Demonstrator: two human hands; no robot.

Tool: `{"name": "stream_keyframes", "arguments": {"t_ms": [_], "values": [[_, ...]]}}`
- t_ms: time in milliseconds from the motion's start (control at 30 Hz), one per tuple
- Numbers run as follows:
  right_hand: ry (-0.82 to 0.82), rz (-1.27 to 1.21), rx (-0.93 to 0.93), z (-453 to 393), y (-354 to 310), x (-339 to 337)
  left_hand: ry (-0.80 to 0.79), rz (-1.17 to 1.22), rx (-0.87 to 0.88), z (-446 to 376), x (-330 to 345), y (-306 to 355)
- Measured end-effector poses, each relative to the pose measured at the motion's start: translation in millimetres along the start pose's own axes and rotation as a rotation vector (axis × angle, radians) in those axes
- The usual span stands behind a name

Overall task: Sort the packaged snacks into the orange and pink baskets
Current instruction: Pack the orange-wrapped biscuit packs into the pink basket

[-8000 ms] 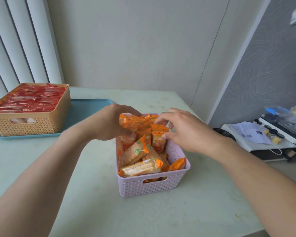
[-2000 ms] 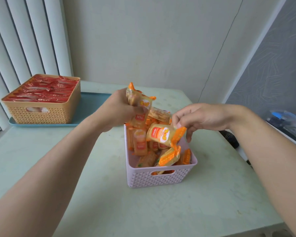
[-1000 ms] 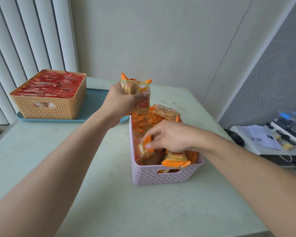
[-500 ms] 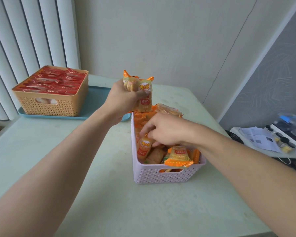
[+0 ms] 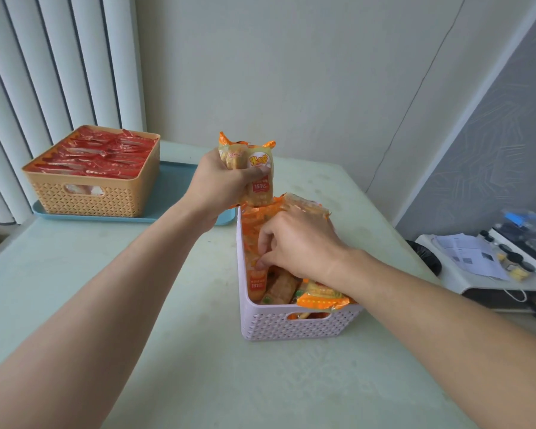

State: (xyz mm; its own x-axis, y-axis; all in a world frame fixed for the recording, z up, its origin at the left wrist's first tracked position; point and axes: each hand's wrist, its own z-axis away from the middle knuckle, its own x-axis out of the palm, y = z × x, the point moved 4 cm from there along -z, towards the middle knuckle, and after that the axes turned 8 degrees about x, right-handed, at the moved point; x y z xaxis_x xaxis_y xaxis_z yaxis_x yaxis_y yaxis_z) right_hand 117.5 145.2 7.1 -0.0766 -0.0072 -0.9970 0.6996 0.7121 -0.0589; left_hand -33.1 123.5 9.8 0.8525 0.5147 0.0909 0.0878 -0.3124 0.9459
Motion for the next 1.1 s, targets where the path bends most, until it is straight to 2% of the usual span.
{"name": "stream_keyframes", "arguments": {"t_ms": [100,233,400,467,533,600,700,800,933,1100], "values": [[-0.086,-0.159,0.026,0,15,-10,-0.031,0.032,-0.001,4,1,3],[0.076,-0.522,0.140,-7,41,-56,-0.123,0.054,0.000,10,5,14],[0.137,-0.553,0.008,1,34,-73,-0.400,0.082,-0.097,23,16,21],[0.161,-0.531,0.015,6,34,-70,-0.433,0.064,-0.104,26,17,23],[0.085,-0.603,0.025,9,37,-64,-0.371,0.053,-0.093,23,14,25],[-0.051,-0.664,-0.016,14,34,-55,-0.233,0.076,-0.086,19,8,28],[-0.210,-0.422,-0.061,21,21,-33,-0.132,0.174,-0.115,17,5,29],[-0.241,-0.300,-0.079,18,8,-10,-0.135,0.240,-0.154,21,12,32],[-0.268,-0.261,-0.071,11,4,-6,-0.135,0.216,-0.123,25,18,36],[-0.287,-0.370,-0.014,10,14,-5,-0.124,0.057,-0.004,24,16,40]]}}
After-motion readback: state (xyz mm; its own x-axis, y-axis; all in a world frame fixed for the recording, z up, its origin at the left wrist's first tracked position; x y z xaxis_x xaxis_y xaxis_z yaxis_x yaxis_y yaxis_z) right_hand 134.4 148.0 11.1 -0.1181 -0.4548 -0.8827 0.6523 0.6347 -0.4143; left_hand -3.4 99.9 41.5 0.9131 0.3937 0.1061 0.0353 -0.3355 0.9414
